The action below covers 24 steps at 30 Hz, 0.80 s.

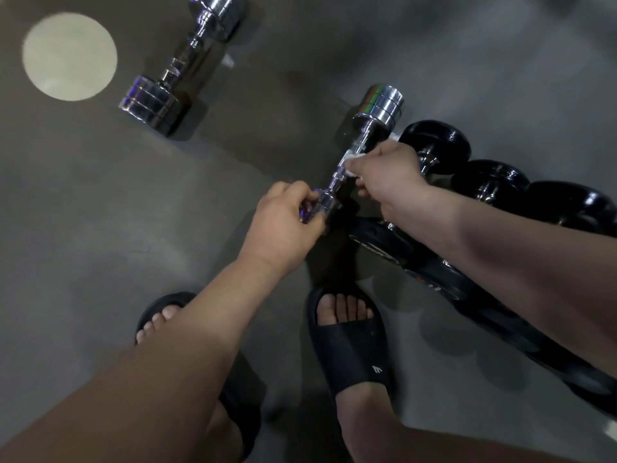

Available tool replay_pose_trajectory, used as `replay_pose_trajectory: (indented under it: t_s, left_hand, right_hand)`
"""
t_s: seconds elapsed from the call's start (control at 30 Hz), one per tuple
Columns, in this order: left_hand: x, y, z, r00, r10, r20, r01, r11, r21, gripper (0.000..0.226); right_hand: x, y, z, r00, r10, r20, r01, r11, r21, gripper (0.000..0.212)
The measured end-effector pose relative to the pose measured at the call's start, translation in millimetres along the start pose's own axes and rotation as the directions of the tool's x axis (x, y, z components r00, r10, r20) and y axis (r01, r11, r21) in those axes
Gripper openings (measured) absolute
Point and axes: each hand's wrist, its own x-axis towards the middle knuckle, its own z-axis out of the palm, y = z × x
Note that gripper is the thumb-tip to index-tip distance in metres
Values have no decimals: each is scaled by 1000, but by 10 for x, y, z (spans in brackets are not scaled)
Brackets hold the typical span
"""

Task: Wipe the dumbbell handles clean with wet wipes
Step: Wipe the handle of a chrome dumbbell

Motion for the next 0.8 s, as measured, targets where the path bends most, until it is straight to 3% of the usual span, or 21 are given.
replay_pose_trajectory:
  t_s: [0.13, 0.2, 0.27, 0.4, 0.57, 0.7, 0.8]
  left_hand:
    - [-6, -1, 36, 999, 17, -35, -18, 1000, -21, 17]
    - [-9, 15, 48, 999, 28, -44, -28, 1000, -6, 16]
    - [-15, 34, 45, 999, 22, -47, -22, 1000, -3, 19]
    - [-61, 68, 24, 999, 41, -7, -41, 999, -19, 22]
    - [43, 101, -66, 998, -29, 60, 33, 998, -58, 15]
    - [210, 234, -115, 997, -68, 37, 74, 972, -223, 17]
    - [317, 371, -89, 993, -64, 102, 97, 928, -360, 25]
  right_hand:
    - [-87, 25, 17, 994, 0, 113, 20, 984, -176, 21]
    - [-133, 93, 47, 994, -26, 104, 54, 962, -267, 29]
    - [-148, 105, 23, 994, -52, 100, 79, 952, -297, 33]
    - [-144, 11, -141, 969, -20, 245, 96, 949, -300, 30]
    - [-175, -12, -263, 940, -76, 332, 142, 973, -181, 17]
    - [-159, -23, -340, 913, -120, 391, 110, 993, 48, 13]
    - [-158, -23, -354, 905, -131, 404, 64, 982, 176, 9]
